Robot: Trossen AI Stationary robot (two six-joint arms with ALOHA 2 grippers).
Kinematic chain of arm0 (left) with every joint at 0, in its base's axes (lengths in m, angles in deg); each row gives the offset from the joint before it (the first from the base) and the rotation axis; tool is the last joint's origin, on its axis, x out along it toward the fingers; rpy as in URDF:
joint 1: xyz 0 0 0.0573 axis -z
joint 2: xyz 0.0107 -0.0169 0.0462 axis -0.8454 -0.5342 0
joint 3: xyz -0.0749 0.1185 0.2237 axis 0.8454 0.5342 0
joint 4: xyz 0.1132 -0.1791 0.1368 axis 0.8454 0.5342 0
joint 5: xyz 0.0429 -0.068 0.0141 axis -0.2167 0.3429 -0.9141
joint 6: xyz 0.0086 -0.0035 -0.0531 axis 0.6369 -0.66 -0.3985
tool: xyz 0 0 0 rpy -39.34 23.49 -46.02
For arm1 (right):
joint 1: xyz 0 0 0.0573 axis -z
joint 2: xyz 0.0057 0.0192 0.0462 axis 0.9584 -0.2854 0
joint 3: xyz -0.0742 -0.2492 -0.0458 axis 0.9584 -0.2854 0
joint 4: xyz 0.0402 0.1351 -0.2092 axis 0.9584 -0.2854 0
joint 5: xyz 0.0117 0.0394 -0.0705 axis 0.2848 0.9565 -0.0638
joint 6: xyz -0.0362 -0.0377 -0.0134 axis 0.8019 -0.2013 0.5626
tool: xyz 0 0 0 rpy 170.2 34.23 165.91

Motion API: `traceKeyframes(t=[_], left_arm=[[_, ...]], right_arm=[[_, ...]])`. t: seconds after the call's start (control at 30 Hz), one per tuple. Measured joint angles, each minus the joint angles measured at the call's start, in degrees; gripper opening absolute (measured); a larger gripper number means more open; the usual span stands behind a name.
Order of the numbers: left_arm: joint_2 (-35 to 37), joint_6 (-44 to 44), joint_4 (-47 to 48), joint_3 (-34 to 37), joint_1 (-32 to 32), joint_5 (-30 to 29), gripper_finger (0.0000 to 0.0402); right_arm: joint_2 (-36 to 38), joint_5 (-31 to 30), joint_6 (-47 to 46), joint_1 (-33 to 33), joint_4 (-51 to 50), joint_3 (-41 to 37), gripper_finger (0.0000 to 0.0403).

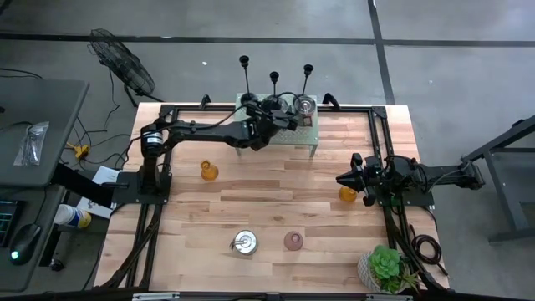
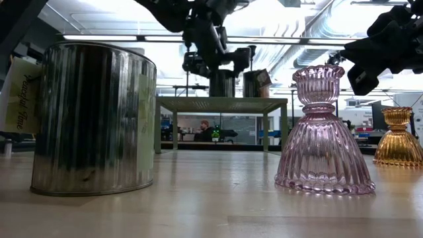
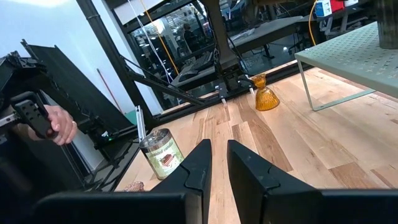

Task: Pick & Place candle stick holders
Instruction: Put the top scented candle on the shelf, then put the scented candle on the shelf

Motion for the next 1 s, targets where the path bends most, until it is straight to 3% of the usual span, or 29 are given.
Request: traceKeyframes(t=[0.6, 1.0], left_arm=[[3.41, 1.22, -1.49, -0.01, 0.81, -0.87, 0.04], [9.06, 1.03, 1.3, -0.03, 6.85, 2.61, 0.04]], right_arm=[[0.0, 0.0, 0.0, 0.0, 0.02, 0.0, 0.0044], [-0.01, 0.0, 0.0, -0.02, 0.0, 0.0, 0.0044]])
